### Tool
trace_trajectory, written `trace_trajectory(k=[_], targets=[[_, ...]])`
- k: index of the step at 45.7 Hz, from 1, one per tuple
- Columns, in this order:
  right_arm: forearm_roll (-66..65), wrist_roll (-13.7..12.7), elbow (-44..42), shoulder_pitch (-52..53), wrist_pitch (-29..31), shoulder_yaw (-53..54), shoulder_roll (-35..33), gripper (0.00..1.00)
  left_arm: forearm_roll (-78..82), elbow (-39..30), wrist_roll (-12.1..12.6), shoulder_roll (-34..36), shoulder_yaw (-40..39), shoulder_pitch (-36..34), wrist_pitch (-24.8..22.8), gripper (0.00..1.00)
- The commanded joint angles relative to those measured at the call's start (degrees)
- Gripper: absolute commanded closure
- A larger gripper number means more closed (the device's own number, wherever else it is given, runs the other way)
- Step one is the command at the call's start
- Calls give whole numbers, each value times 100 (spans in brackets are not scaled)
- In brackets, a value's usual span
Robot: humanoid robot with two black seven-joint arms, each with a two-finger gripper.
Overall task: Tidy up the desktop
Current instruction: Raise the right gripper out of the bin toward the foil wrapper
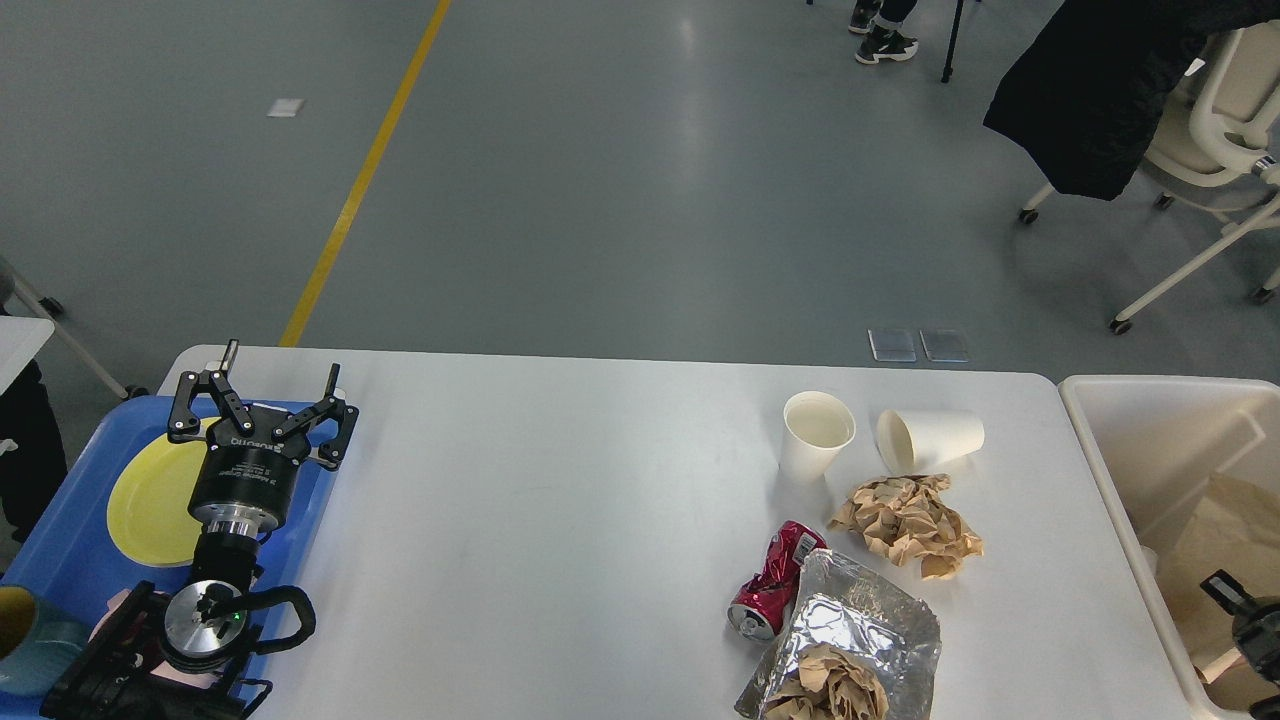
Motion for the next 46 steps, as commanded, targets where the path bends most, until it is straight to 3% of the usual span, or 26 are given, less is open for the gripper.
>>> trace_trajectory(k=[1,22,32,37,46], targets=[[0,43,-16,63,-400,-17,-2,0,-1,0,0,0,0,0,0,4],[-114,8,343,466,-419,-122,-265,0,7,0,0,0,0,0,0,4],[-1167,-18,1845,2609,1013,-517,-1136,0,-1,0,0,0,0,0,0,4],[-1880,-45,2865,3937,1681,-1158,-1171,0,7,0,0,0,0,-9,0,4],[-1951,-185,4474,6292,2937,-2336,-733,0,7,0,9,0,0,0,0,4]])
